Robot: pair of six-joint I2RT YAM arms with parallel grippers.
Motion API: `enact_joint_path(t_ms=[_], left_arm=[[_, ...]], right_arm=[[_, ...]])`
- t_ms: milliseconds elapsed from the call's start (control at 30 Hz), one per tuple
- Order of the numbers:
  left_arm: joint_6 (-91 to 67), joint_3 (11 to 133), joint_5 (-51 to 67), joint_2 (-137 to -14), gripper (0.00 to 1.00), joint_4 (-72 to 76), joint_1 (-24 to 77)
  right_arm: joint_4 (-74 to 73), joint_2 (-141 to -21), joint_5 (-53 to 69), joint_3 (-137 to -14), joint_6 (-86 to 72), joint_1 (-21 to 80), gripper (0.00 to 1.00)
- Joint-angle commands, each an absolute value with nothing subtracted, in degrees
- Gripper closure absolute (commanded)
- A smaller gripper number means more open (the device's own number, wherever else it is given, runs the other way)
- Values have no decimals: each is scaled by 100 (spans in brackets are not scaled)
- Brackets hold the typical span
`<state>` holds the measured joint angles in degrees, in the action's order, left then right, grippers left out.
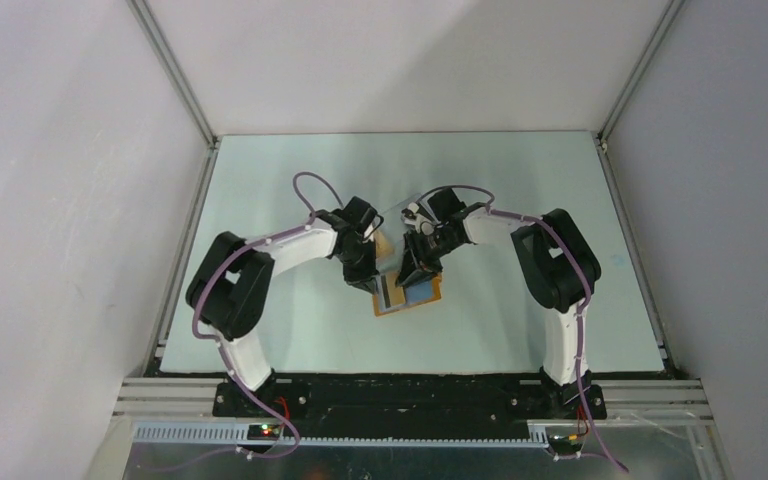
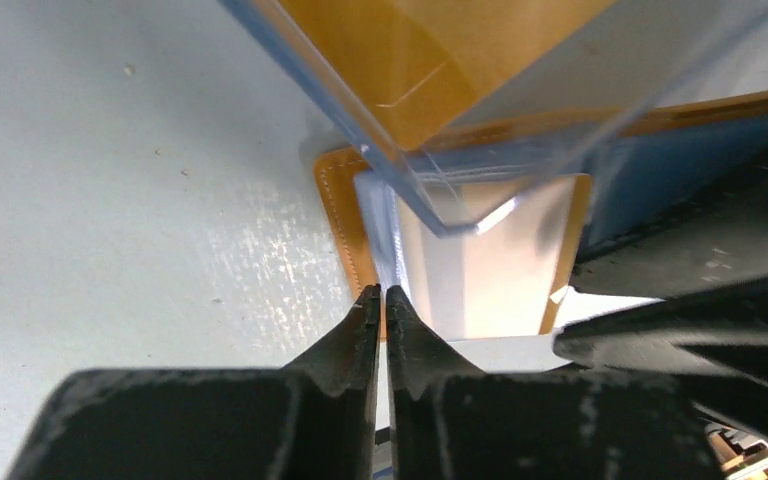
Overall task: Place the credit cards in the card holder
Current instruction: Insert the credit card into the card holder.
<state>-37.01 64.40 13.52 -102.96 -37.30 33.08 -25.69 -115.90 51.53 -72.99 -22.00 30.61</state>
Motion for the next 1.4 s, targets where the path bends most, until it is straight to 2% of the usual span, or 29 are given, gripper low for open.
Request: enact_joint_path(t_ms=[0,167,333,533,667,933,1267,1367], left_arm=[[-3661,6374,1400,-9686,89,-3447,3213],[-3713,6257,1637,-9448,86,-3357,3079],[-3791,6139,1789,-9504,86,-3272,3026],[-4052,5689,2011,-9578,85,-2799,2907],[-4274,5348,2300,-9555,80,-2264,2735],[-4542,5038,2697,-9633,77,-1511,2628],[-4651,4961,2836,-9680,78,-1307,2629],[-4641,4899,2682,-9719,75,-1305,2635]], right_arm=[[-2889,-11724,5270,-7145,-2371,3016,69],[-2834,-11767,5323,-7081,-2362,2972,77],[-2861,-11822,5300,-7025,-2324,2919,78],[-3143,-11563,4902,-7027,-2099,2979,71],[-3405,-11406,4443,-7026,-1935,3021,64],[-3750,-11267,3904,-7031,-1744,3033,58],[-3634,-11578,3919,-7042,-1767,3150,60],[-3633,-11639,3858,-7041,-1763,3174,62]])
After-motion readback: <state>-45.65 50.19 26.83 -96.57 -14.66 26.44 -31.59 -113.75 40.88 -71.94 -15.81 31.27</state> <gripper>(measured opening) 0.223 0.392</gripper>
